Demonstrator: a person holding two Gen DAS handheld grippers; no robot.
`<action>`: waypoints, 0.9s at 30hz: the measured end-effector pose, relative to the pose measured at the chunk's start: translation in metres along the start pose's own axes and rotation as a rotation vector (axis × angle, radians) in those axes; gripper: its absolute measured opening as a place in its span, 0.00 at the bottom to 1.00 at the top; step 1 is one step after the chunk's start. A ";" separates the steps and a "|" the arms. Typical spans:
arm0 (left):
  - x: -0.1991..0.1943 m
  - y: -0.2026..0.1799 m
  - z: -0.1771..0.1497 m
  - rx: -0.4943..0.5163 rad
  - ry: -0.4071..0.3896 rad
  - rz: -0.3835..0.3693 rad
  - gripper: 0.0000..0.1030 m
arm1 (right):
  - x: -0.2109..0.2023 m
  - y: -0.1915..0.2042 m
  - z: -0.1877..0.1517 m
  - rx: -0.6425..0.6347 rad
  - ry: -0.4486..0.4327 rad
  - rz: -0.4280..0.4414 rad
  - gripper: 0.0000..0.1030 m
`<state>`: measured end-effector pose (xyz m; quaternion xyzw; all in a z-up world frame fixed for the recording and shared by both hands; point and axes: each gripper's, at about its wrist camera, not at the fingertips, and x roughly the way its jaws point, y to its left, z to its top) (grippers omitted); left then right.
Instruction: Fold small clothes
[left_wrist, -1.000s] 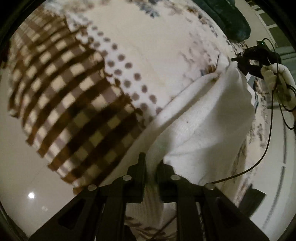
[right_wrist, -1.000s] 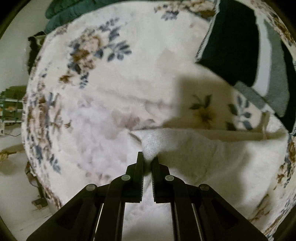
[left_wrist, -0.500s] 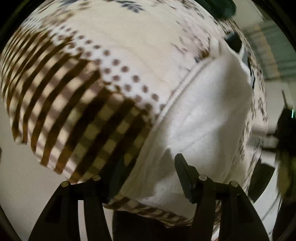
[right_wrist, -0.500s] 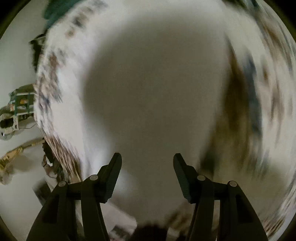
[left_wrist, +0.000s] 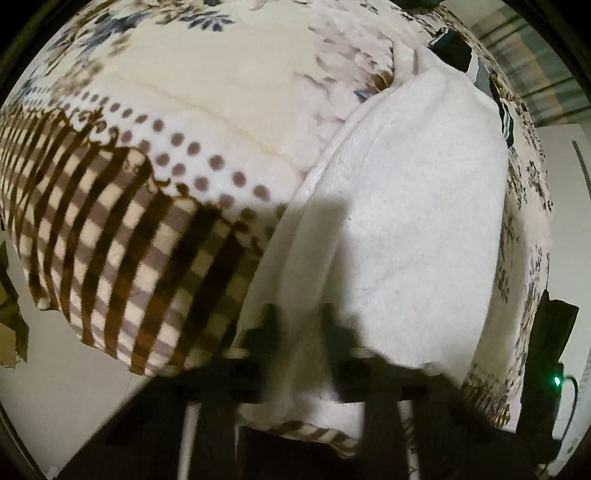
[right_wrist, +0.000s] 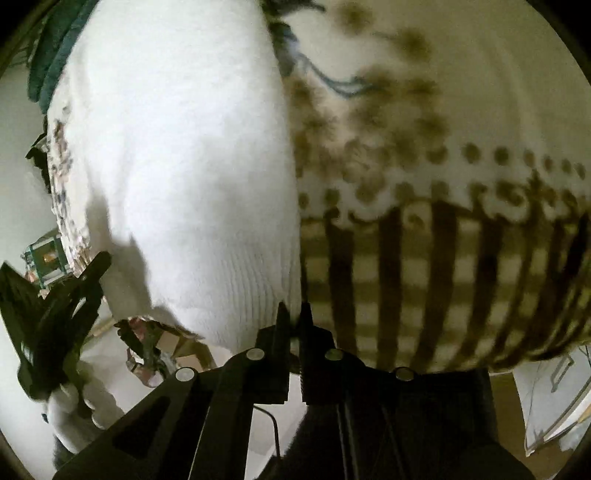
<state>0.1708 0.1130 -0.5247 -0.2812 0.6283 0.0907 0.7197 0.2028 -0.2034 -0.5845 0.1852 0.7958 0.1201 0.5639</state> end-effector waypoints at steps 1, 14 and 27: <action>-0.003 0.003 0.001 0.000 -0.003 0.005 0.05 | -0.002 0.001 -0.006 -0.011 -0.004 0.008 0.03; -0.015 0.075 0.008 -0.079 -0.017 0.013 0.03 | 0.025 0.031 -0.046 -0.029 0.045 0.044 0.02; -0.049 0.006 0.123 0.121 -0.036 -0.227 0.59 | -0.007 0.053 0.018 0.016 -0.037 0.056 0.69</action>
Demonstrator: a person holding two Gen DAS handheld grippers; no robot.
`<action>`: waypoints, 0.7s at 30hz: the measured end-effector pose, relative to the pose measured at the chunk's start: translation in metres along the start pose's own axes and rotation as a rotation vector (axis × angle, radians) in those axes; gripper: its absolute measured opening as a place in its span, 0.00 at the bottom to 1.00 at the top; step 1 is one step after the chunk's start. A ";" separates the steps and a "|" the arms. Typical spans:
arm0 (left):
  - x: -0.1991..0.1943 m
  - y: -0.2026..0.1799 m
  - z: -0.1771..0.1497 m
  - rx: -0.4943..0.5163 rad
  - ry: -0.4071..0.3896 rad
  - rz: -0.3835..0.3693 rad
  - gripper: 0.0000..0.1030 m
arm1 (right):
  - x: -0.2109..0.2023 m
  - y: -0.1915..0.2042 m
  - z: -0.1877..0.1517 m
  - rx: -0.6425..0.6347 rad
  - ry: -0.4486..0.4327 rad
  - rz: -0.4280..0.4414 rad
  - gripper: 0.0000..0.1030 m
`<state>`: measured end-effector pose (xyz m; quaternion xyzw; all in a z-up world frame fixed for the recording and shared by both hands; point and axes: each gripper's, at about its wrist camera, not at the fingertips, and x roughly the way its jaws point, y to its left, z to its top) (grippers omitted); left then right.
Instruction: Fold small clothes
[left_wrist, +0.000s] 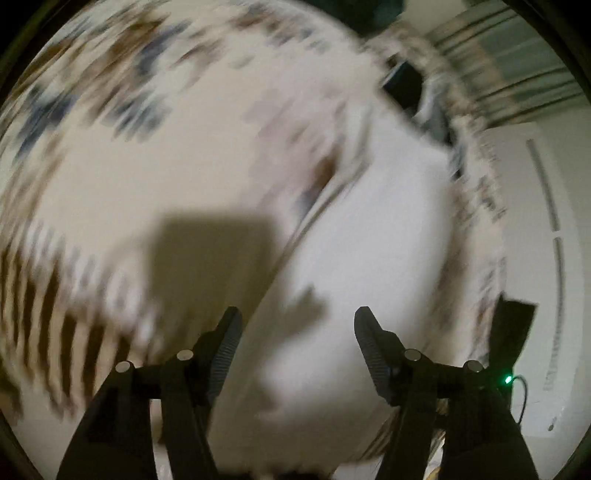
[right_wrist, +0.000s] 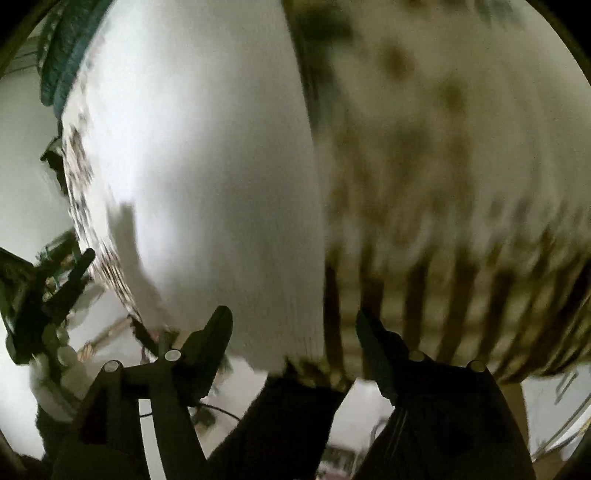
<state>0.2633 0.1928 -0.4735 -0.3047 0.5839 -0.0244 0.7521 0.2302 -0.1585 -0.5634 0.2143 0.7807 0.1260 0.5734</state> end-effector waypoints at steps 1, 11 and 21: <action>0.010 -0.010 0.030 0.022 -0.021 -0.028 0.59 | -0.009 0.004 0.011 0.003 -0.030 0.006 0.69; 0.149 -0.081 0.202 0.212 0.023 -0.039 0.58 | -0.081 0.067 0.216 -0.029 -0.408 0.089 0.73; 0.155 -0.076 0.239 0.193 -0.058 -0.111 0.05 | -0.072 0.089 0.333 -0.024 -0.445 -0.026 0.13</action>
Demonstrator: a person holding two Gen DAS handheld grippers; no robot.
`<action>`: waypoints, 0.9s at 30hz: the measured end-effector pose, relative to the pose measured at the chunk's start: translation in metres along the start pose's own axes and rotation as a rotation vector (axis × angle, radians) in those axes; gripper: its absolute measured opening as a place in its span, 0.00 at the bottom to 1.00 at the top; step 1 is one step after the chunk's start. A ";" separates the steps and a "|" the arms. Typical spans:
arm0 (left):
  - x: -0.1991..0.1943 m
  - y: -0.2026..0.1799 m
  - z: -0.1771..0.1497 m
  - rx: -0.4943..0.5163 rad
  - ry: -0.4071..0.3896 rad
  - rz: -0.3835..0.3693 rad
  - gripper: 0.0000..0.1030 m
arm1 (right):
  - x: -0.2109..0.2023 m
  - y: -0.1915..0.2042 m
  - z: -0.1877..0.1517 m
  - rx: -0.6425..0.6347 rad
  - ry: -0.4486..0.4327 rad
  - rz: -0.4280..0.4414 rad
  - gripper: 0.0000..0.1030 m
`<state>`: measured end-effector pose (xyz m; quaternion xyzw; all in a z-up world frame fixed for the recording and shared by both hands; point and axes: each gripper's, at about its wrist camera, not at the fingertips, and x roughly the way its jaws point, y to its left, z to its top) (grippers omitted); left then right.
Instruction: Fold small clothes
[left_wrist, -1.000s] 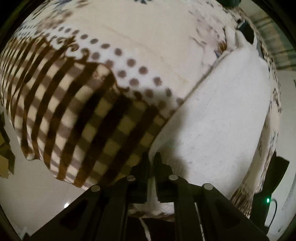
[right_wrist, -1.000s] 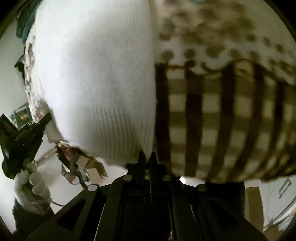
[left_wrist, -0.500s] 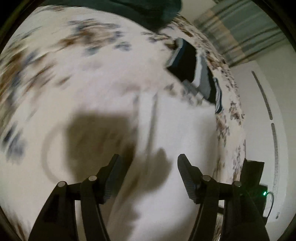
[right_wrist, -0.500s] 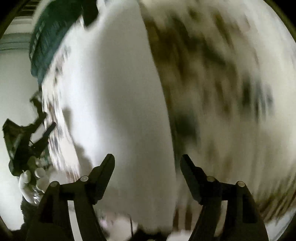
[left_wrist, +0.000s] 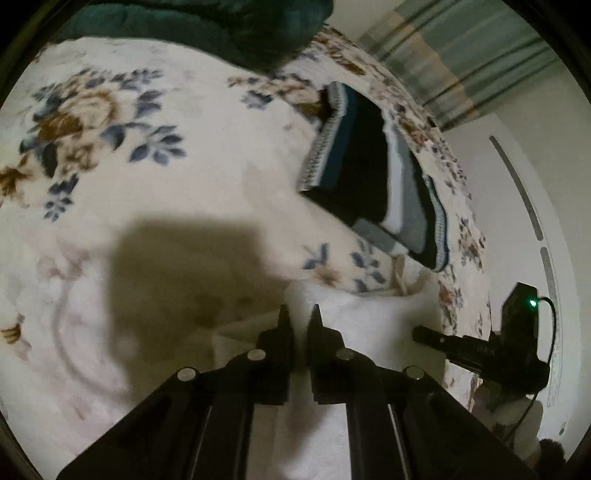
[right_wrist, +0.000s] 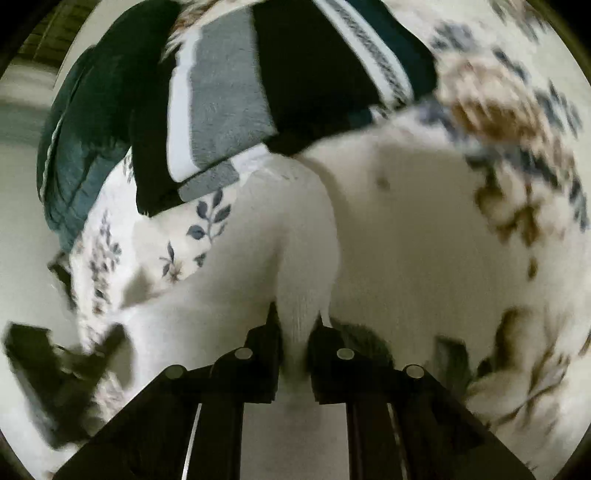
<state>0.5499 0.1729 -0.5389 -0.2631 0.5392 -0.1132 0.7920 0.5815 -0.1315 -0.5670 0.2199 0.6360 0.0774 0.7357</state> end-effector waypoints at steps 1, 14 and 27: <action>0.009 0.009 -0.001 -0.021 0.030 0.018 0.05 | 0.000 0.000 0.000 -0.017 -0.004 -0.015 0.14; -0.079 0.006 -0.068 -0.053 0.077 -0.166 0.48 | -0.076 -0.021 -0.094 -0.003 0.107 0.090 0.72; -0.142 0.064 -0.286 -0.224 0.276 0.027 0.59 | -0.067 -0.104 -0.339 0.173 0.455 0.152 0.73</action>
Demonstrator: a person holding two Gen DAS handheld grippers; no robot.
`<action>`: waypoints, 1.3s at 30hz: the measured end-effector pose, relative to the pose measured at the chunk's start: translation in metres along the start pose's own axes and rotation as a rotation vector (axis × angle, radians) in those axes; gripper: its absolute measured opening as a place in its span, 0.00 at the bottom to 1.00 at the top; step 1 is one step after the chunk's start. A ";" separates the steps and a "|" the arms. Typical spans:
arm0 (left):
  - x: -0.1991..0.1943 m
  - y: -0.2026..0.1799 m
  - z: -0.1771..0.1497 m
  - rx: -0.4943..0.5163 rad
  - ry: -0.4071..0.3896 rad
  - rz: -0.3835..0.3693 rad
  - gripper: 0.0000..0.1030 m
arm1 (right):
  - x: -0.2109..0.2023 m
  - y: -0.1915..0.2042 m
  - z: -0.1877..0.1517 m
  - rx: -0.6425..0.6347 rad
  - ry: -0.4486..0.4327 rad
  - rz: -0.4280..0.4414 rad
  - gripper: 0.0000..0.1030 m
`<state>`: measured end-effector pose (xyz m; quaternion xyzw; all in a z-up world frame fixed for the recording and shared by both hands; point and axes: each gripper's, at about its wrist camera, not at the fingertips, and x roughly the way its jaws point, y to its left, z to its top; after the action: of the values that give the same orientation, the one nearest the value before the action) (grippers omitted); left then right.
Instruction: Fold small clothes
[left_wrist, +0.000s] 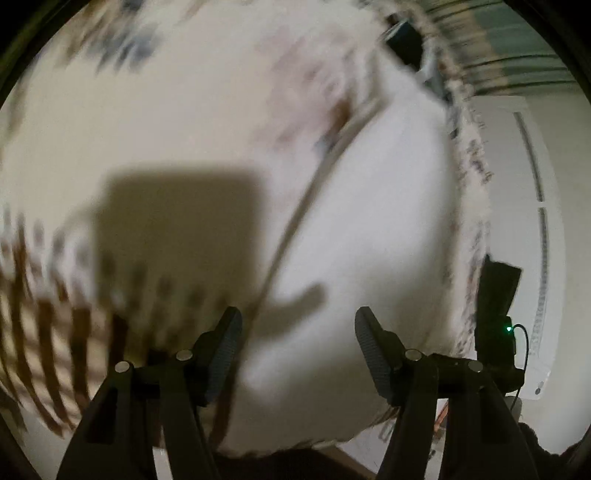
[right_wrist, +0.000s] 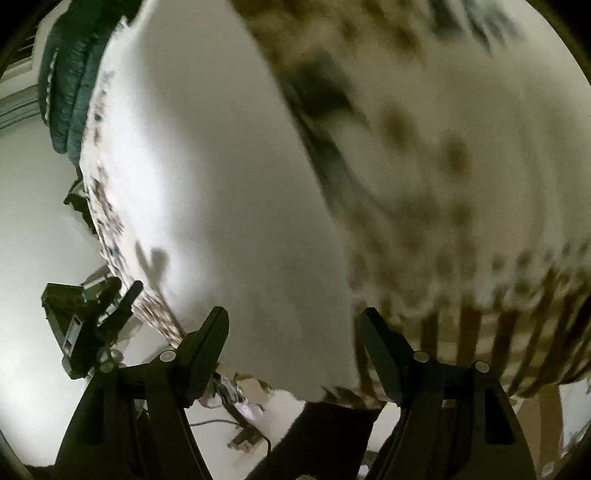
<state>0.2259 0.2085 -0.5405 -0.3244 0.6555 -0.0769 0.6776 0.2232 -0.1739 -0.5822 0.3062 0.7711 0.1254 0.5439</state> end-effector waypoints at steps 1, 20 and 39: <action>0.012 0.009 -0.010 -0.014 0.027 -0.011 0.59 | 0.010 -0.007 -0.006 0.007 0.011 0.011 0.73; -0.012 -0.071 -0.002 -0.085 -0.039 -0.245 0.11 | 0.026 0.030 -0.024 -0.010 0.019 0.311 0.13; -0.018 -0.121 0.281 -0.160 -0.259 -0.538 0.53 | -0.117 0.138 0.263 0.046 -0.352 0.477 0.55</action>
<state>0.5258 0.2188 -0.4791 -0.5458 0.4582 -0.1599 0.6831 0.5357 -0.1742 -0.5196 0.5079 0.5741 0.1770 0.6173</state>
